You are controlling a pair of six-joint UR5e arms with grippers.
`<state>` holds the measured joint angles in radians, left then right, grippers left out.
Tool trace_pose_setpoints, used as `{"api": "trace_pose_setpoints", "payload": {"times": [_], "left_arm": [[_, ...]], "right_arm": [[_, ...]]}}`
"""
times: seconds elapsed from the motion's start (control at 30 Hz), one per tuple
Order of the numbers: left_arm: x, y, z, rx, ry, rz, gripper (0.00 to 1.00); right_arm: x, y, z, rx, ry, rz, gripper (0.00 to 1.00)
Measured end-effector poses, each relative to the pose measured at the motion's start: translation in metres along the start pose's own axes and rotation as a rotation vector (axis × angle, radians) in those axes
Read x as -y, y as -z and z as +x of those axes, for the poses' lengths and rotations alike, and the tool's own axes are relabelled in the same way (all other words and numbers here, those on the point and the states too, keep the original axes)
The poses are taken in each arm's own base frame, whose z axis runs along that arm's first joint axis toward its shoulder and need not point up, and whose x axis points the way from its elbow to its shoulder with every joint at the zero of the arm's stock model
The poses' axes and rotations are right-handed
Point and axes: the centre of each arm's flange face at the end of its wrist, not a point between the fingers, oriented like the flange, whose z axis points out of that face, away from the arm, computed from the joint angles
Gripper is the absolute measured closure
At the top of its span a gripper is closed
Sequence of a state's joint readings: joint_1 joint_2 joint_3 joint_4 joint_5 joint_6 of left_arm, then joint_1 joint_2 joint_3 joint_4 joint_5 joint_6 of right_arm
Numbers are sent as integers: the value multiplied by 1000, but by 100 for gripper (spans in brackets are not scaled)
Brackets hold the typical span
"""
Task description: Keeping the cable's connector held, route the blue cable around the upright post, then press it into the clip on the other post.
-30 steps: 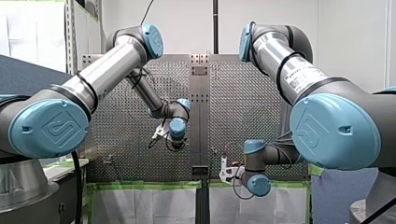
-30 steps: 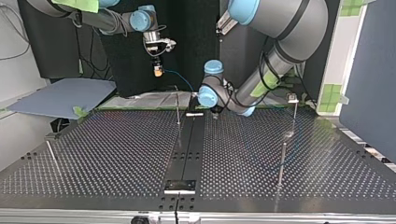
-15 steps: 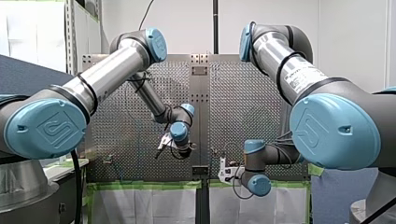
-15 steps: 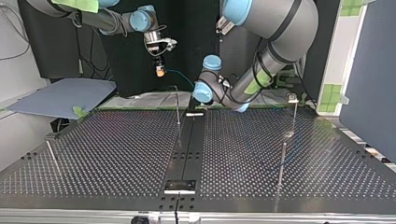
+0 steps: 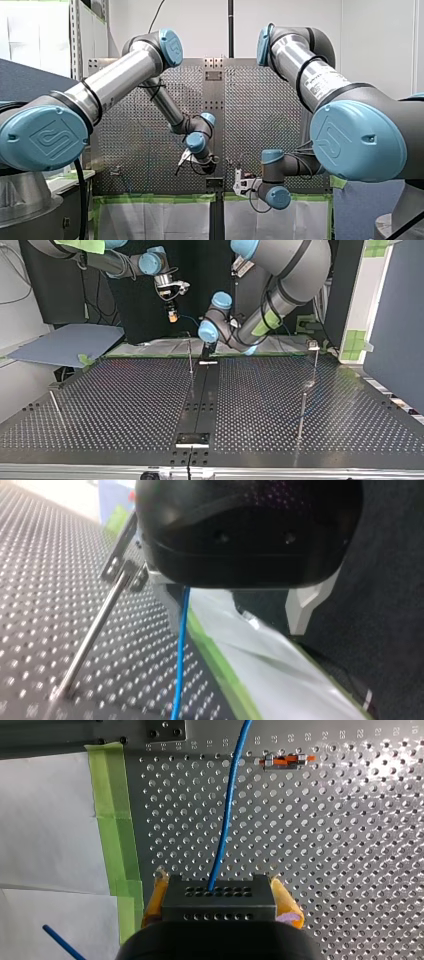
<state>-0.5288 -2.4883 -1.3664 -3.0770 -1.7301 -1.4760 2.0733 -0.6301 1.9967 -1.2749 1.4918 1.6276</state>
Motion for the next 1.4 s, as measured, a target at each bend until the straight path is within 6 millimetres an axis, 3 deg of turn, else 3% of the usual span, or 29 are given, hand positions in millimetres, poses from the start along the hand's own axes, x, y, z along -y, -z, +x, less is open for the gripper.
{"api": "trace_pose_setpoints", "payload": {"times": [0.7, 1.0, 1.07, 1.23, 1.27, 1.3, 1.37, 1.4], "left_arm": [[39, 14, 4, -15, -29, 117, 2], [39, 14, 3, -5, -21, 84, 2], [38, 14, 3, -5, -20, 67, 14], [35, 13, 2, -2, -21, 37, 14], [35, 13, 2, -2, -21, 35, 63], [35, 13, 2, -2, -21, 33, 63], [34, 13, 2, -2, -18, 27, 85], [34, 13, 2, -2, -13, 21, 85]], "right_arm": [[-3, -4, 2, -11, -5, -3, 100], [-3, -5, 2, -11, -2, -3, 100], [-3, -5, 2, -11, -2, -3, 100], [-3, -5, 2, -10, 0, -4, 100], [-3, -5, 2, -10, 1, -3, 100], [-3, -5, 2, -10, 1, -4, 100], [-3, -5, 2, -10, 1, -3, 100], [-2, -5, 2, -10, 1, -3, 100]]}}
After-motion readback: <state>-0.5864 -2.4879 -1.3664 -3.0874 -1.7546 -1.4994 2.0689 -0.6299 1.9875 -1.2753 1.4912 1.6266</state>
